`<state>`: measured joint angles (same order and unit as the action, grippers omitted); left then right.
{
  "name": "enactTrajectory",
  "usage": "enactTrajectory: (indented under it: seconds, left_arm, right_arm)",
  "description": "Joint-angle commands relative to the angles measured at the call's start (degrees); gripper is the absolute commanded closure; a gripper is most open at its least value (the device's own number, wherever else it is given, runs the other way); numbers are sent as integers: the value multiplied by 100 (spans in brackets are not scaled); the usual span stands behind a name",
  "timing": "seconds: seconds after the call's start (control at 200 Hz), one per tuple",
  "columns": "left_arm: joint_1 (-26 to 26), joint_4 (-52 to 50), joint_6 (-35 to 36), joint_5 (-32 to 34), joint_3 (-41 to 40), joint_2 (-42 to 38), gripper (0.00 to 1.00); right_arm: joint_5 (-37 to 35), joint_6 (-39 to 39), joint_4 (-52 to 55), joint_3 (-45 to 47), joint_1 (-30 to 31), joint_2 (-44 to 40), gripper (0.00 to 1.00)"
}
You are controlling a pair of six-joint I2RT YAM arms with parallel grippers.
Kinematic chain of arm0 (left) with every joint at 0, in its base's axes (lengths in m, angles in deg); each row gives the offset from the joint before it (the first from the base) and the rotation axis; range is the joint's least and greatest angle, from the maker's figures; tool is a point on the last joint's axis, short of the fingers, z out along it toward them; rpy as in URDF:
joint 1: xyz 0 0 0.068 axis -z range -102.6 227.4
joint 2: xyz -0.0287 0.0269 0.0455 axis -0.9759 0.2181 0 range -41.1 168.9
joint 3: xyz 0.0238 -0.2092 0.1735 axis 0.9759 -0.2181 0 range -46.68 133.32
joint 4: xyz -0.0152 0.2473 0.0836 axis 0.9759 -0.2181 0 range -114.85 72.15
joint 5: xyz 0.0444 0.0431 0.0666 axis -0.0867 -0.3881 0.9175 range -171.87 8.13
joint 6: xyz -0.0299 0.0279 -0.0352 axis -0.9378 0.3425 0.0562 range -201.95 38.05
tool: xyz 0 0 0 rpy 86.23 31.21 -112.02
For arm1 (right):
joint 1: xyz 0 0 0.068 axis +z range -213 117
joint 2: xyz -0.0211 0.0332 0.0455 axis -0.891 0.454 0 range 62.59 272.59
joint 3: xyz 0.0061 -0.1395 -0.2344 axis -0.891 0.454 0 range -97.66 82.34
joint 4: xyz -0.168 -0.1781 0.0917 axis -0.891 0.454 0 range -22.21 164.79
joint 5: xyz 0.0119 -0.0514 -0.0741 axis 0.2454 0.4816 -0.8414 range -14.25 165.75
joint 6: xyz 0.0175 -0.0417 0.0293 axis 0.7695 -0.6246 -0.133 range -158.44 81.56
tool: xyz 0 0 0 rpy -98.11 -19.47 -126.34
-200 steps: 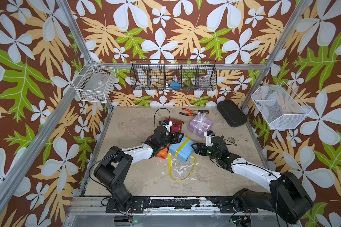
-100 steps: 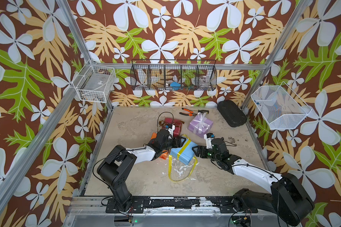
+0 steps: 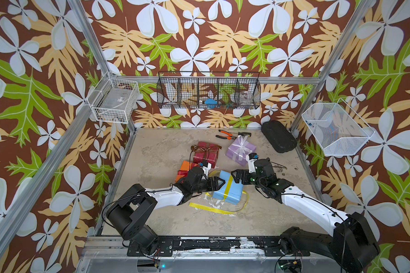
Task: Untie the ribbon bows on the gift boxes
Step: Adjust the gift box at the center of the board, then pull the ribbon from the gift box.
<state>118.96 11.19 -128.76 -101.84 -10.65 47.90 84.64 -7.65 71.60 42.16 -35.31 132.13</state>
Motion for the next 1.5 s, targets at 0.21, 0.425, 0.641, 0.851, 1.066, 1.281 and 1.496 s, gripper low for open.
enactTrajectory:
  seconds: [0.21, 0.425, 0.641, 0.851, 1.066, 1.281, 1.496]
  left_arm:
    - [361, 1242, -663, -424, -311, 189, 24]
    - [346, 624, -3, 295, -271, 97, 24]
    - [348, 208, 476, 650, 17, 357, 28]
    - [353, 276, 478, 608, -8, 591, 36]
    - [353, 399, 471, 556, -35, 688, 37]
    - [352, 429, 462, 538, -60, 705, 36]
    - [352, 473, 432, 520, -109, 701, 36]
  right_arm:
    - [486, -214, 973, -202, 68, -46, 36]
    - [-356, -301, 1801, -500, 575, 248, 43]
    - [-811, -319, 2004, -717, 762, 460, 54]
    - [-1439, -251, 2486, -1084, 1274, 985, 58]
    - [-1834, -99, 2643, -1202, 1604, 1450, 62]
    - [-2112, 82, 2733, -1281, 1829, 1929, 71]
    - [-1571, 217, 2220, -1053, 1746, 1936, 88]
